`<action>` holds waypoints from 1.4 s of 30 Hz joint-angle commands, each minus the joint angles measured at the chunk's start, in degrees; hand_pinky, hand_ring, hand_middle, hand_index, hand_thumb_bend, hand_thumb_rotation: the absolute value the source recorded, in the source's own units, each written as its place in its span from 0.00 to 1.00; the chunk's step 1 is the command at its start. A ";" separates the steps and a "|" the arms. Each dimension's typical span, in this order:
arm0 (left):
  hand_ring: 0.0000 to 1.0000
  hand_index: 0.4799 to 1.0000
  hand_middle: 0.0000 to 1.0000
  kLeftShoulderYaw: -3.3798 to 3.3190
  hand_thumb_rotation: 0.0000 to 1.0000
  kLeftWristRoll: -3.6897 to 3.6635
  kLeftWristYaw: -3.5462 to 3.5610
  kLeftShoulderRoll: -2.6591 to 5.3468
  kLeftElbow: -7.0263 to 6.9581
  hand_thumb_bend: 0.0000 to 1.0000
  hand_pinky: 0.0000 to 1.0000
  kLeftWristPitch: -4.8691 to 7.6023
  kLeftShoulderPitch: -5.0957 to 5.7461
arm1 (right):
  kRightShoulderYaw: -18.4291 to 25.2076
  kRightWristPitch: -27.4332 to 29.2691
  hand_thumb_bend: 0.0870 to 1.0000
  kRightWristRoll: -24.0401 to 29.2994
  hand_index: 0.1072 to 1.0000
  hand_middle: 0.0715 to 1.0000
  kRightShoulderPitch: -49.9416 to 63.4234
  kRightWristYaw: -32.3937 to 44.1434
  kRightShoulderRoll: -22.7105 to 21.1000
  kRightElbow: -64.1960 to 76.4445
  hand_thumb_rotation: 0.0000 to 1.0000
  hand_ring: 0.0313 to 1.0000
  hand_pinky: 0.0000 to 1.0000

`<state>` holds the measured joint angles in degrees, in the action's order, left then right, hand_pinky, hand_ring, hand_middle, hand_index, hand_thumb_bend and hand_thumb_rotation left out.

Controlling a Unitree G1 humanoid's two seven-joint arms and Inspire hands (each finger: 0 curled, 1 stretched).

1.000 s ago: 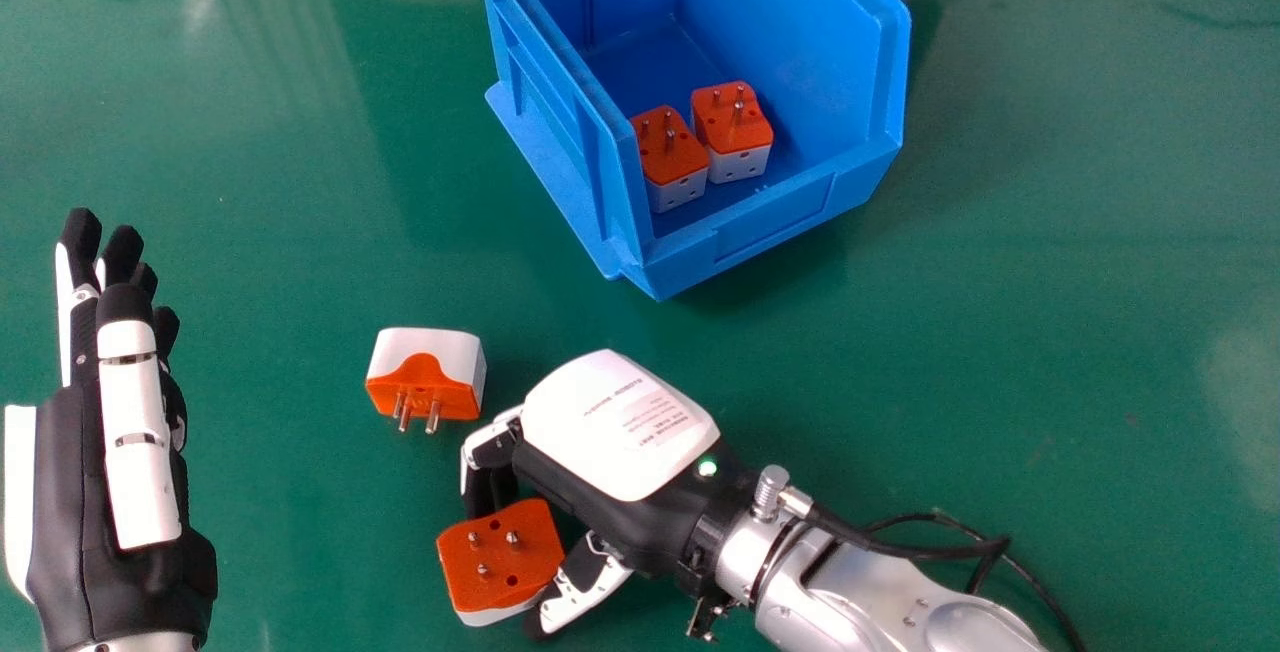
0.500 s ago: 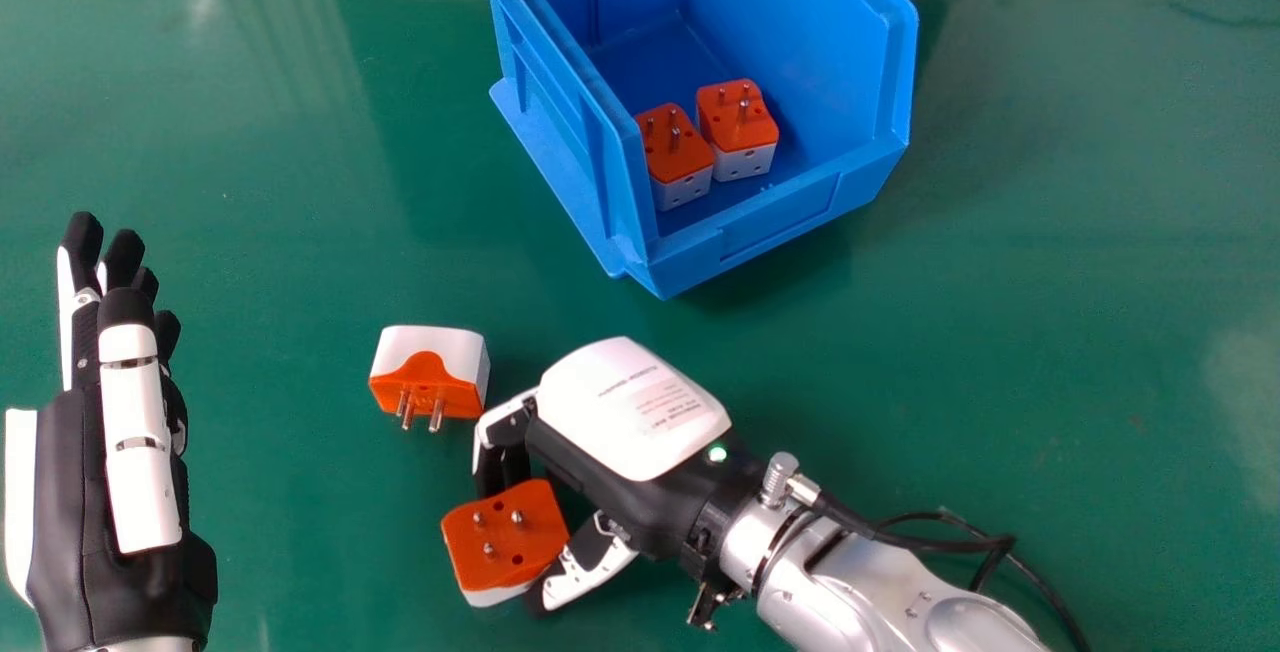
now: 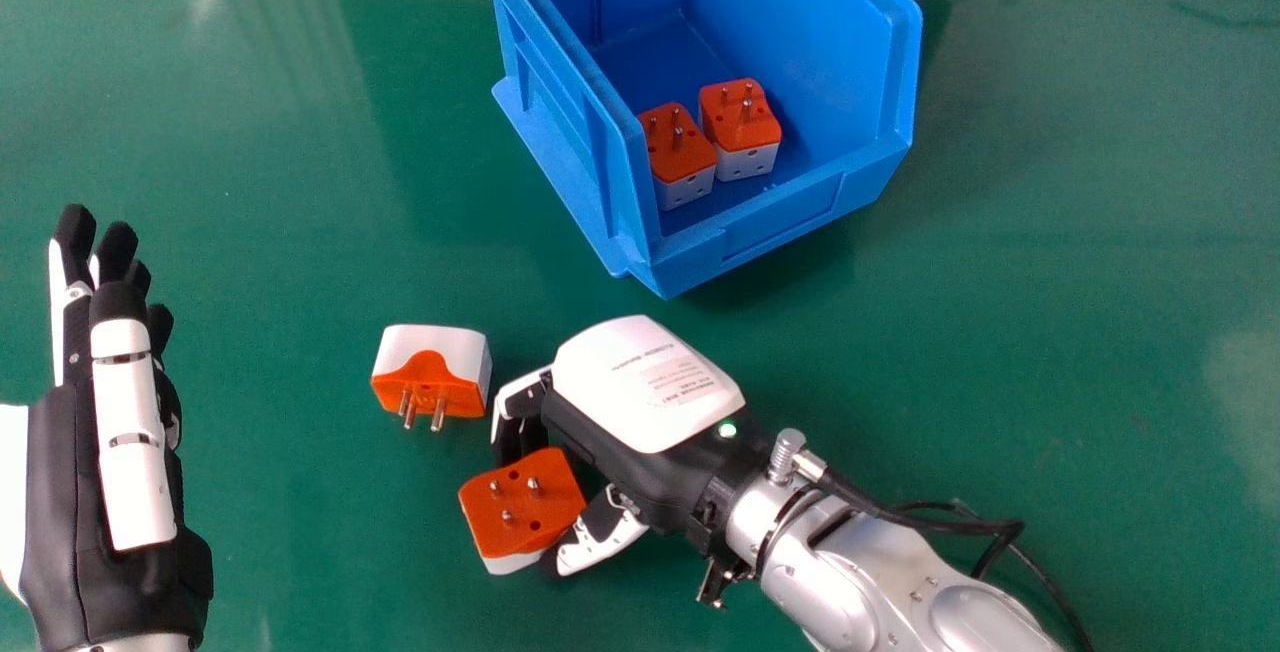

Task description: Pick all objects and put in blue box

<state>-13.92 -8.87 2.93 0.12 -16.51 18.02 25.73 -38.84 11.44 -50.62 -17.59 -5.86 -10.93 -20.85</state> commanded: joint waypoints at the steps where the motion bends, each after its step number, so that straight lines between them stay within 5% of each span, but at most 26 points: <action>1: 1.00 0.99 0.99 0.04 1.00 0.71 -0.12 -0.35 -1.53 0.37 1.00 0.12 0.39 | -0.02 0.43 0.45 -1.26 0.48 0.45 -1.35 -1.98 -0.02 0.69 0.00 0.36 0.23; 9: 1.00 0.99 0.99 0.02 1.00 0.86 -0.18 -0.39 -1.07 0.36 1.00 0.46 0.28 | -0.77 -1.34 0.47 -3.42 0.43 0.44 -1.43 -1.03 -0.28 0.95 0.00 0.19 0.13; 21: 1.00 0.99 0.99 -0.06 1.00 0.77 -0.83 -0.22 -0.99 0.37 1.00 0.06 0.02 | -1.67 -0.69 0.47 -3.76 0.43 0.37 -1.83 0.66 -1.84 1.59 0.00 0.16 0.12; 26: 1.00 0.99 0.99 -0.17 1.00 0.28 -0.28 -0.48 -0.27 0.37 1.00 0.56 -0.23 | -1.33 0.45 0.47 -2.76 0.43 0.35 -1.77 1.88 -2.58 2.16 0.00 0.13 0.09; 42: 1.00 0.98 0.99 -0.28 1.00 0.82 -0.47 -0.68 0.08 0.38 1.00 0.93 -0.18 | -0.03 1.12 0.47 -1.33 0.42 0.34 -0.78 4.62 -4.86 6.90 0.00 0.10 0.07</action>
<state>-13.91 -8.55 2.47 -0.29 -15.97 17.70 25.46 -39.91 12.03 -52.29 -18.91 -1.12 -15.28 -16.15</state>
